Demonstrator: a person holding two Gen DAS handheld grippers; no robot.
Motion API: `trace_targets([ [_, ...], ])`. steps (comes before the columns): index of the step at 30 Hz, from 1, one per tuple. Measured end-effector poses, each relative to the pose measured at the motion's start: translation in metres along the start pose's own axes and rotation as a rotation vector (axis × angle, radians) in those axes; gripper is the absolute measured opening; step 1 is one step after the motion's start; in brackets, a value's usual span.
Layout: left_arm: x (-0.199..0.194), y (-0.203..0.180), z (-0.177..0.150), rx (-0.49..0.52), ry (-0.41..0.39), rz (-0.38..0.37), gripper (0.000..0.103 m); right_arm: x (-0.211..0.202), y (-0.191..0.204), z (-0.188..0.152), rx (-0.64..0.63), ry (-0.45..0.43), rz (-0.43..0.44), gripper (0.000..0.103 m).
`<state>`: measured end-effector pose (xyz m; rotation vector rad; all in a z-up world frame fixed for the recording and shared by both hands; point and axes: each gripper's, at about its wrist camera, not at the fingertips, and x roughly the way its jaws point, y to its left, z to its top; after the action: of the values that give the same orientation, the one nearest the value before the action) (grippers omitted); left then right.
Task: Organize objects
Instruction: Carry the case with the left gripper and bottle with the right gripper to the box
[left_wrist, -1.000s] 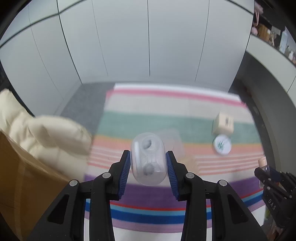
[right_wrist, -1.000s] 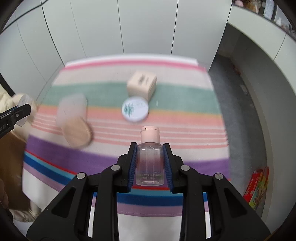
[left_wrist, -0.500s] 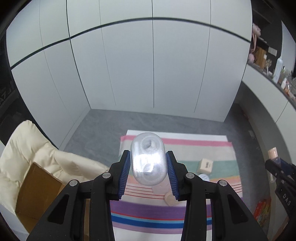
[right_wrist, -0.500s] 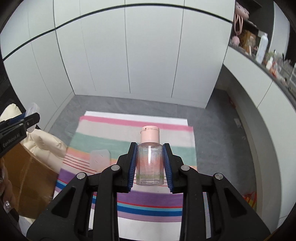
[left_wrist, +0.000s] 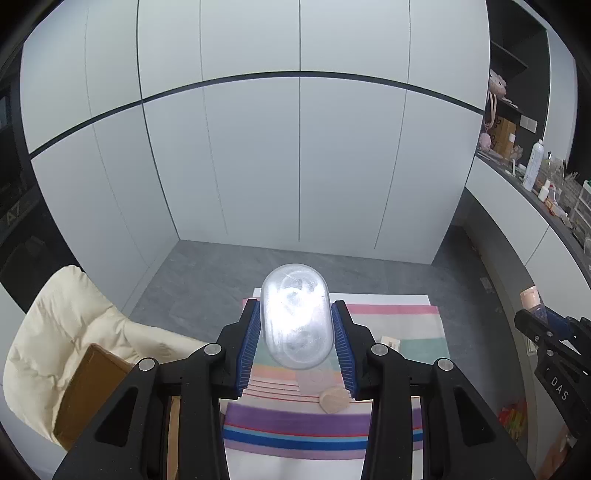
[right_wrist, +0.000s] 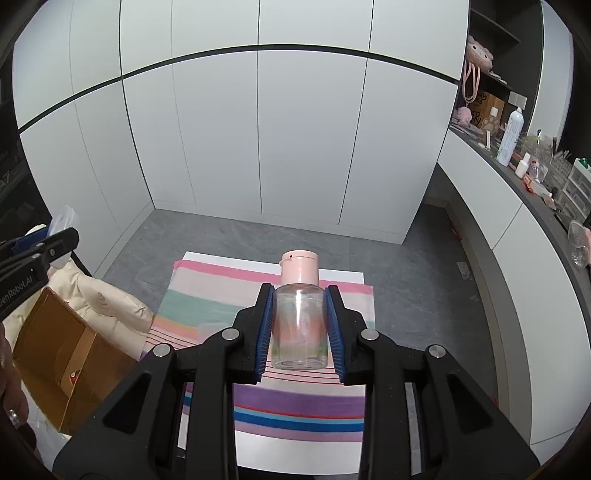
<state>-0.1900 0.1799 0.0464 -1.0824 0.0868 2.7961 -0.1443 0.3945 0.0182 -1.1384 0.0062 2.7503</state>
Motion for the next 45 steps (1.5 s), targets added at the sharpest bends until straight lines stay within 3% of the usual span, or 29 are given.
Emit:
trace_targets([
  [9, -0.014, 0.015, -0.009, -0.006, -0.002, 0.014, 0.039, -0.009, 0.006, -0.012, -0.006, 0.015, 0.015, 0.028],
  [17, -0.043, 0.013, -0.045, 0.028, -0.020, 0.041, 0.039, -0.025, 0.010, -0.041, 0.008, 0.061, 0.025, 0.028],
  [24, -0.065, 0.009, -0.089, 0.053, -0.013, 0.026, 0.039, -0.045, 0.008, -0.084, 0.036, 0.073, 0.059, 0.028],
  [36, -0.094, 0.030, -0.150, 0.021, 0.024, 0.012, 0.039, -0.070, -0.011, -0.185, 0.109, 0.114, 0.083, 0.028],
  [45, -0.097, 0.033, -0.201, 0.036, 0.079, 0.005, 0.039, -0.096, -0.020, -0.233, 0.095, 0.142, 0.044, 0.028],
])
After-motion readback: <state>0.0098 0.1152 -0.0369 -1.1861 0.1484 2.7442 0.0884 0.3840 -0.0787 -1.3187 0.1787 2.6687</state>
